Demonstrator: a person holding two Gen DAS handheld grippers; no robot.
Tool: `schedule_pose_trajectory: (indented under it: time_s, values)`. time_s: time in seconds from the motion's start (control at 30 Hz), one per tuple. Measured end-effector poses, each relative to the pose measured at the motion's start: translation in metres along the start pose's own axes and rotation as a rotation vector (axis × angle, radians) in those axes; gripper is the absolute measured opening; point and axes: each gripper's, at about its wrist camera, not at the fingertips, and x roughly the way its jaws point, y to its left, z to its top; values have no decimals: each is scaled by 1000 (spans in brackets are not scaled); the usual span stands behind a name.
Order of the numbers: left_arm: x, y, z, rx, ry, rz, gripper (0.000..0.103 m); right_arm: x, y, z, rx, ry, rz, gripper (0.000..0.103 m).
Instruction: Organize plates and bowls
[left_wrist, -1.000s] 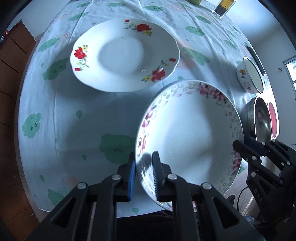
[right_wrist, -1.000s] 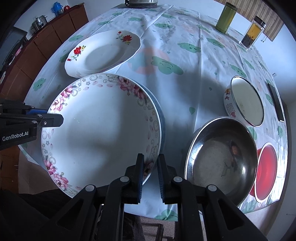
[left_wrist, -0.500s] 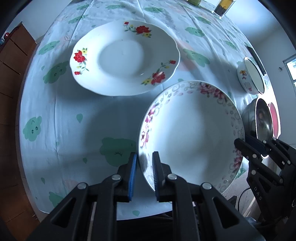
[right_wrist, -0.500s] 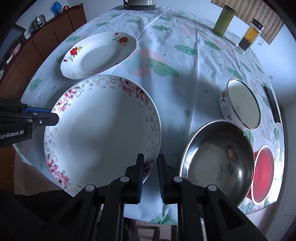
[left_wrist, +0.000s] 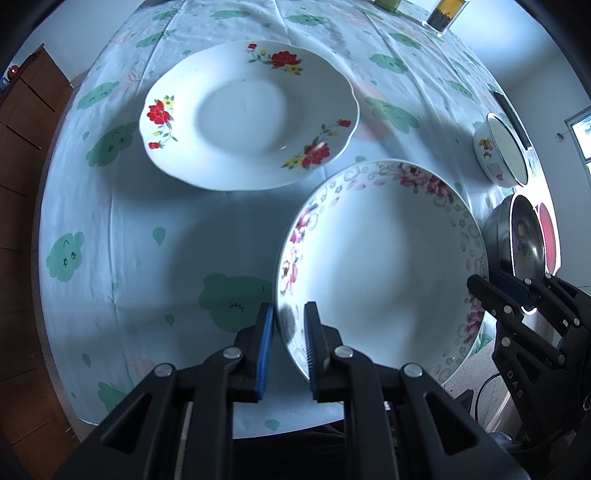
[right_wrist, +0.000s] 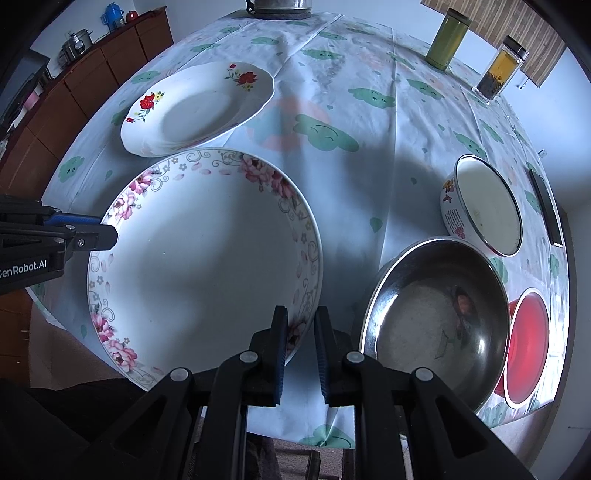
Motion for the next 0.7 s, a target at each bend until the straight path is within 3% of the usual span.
schedule_pose_trajectory:
  time_s: [0.7]
  values:
    - [1, -2, 1, 9, 0, 0, 14, 1, 0, 0, -3, 1, -9, 17]
